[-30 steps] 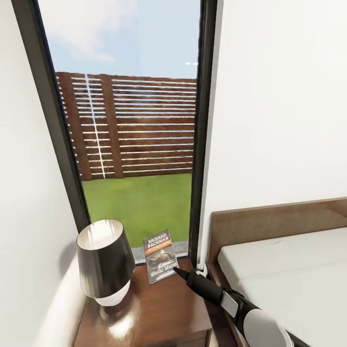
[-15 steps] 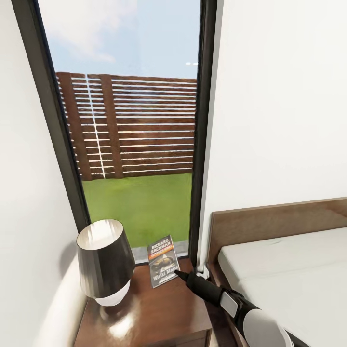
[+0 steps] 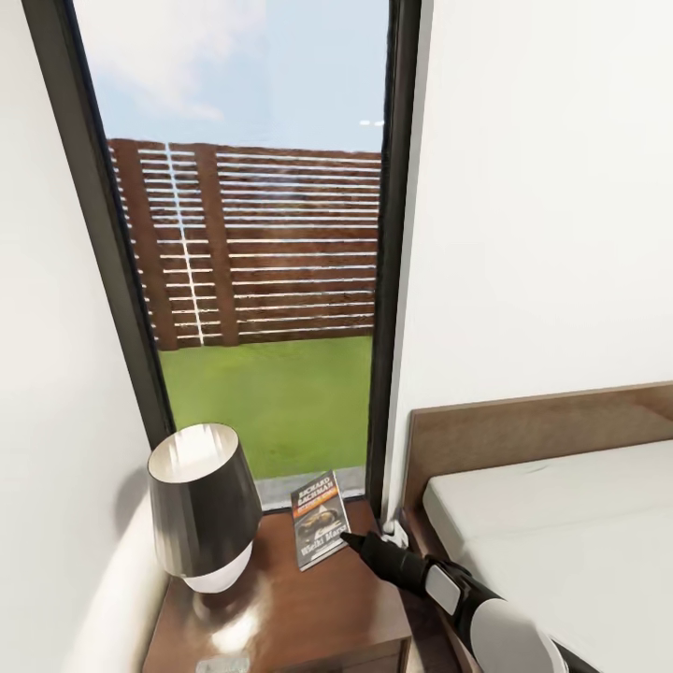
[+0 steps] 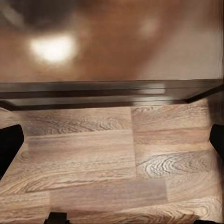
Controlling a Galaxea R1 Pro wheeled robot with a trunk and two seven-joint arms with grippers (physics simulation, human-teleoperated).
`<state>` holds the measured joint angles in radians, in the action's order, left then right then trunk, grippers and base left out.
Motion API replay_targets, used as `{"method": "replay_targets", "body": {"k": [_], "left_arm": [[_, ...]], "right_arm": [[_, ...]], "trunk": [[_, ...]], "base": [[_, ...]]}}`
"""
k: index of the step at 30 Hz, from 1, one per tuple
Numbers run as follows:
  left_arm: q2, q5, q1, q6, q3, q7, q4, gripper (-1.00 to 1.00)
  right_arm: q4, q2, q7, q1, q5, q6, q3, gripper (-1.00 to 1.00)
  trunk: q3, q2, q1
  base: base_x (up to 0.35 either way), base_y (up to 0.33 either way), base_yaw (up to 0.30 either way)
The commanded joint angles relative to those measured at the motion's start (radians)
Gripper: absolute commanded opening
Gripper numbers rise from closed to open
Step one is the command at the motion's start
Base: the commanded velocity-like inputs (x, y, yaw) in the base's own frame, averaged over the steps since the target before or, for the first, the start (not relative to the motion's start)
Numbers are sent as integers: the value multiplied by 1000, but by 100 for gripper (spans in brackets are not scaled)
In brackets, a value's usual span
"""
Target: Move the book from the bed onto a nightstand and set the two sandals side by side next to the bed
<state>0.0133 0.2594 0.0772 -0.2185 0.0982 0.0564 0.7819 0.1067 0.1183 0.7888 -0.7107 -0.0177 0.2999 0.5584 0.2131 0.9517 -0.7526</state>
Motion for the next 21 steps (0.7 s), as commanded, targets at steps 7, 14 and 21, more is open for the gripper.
{"method": "replay_targets", "body": {"k": [7,14,21], "left_arm": [[-1,11,-4,-27,1,5,45,100],[-1,10,-5,-34,0,5,56,100],[-1,9,-4,-36,0,4,27,100]], "right_arm": [[3,3,-5,-1,2,12,7,-100],[6,11,-12,-1,2,13,6,-100],[6,18,-50,-2,2,14,6,-100]], "trunk": [[23,50,-27],[45,99,-54],[67,148,-81]], "base": [[0,0,0],[0,0,0],[0,0,0]]}}
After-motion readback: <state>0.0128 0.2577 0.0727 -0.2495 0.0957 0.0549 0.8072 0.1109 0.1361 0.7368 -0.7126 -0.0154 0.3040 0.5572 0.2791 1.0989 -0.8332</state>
